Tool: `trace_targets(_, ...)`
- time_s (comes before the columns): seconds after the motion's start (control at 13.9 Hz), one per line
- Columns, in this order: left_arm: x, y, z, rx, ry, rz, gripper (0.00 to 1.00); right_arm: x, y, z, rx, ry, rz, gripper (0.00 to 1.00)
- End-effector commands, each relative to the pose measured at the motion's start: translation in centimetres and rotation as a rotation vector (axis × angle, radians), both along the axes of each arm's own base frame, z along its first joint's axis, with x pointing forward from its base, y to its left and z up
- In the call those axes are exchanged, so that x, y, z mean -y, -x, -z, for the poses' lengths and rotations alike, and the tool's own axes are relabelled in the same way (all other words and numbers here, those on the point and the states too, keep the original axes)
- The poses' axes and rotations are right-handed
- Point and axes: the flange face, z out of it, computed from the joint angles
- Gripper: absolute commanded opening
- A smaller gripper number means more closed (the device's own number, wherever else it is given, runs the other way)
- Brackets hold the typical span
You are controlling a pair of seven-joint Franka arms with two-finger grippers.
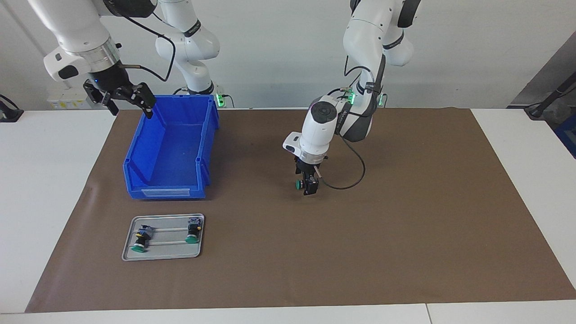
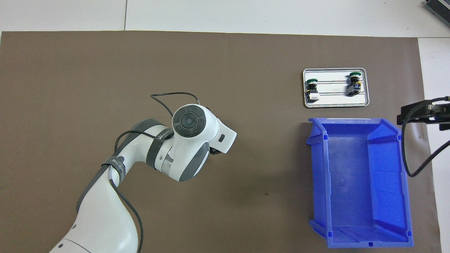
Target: Place and press button with both arms
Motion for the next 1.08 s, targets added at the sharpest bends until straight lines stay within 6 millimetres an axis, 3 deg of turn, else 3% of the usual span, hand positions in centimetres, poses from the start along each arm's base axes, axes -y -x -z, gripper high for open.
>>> trace_targets(0.0,0.2,-0.3,0.6,0.036,0.01,0.006,0.97,-0.3,0.0,0.4,-0.016,-0.008,-0.008,1.0)
trace_targets(0.65,0.2,0.0,2.1,0.03,0.004,0.002,0.88,-0.2,0.4,0.9,-0.029,0.026,-0.007,1.0)
trace_targets(1.01,0.2,-0.2,1.8,0.033,0.009,-0.012,0.41,-0.3,0.4,0.9,-0.029,0.026,-0.011,1.0)
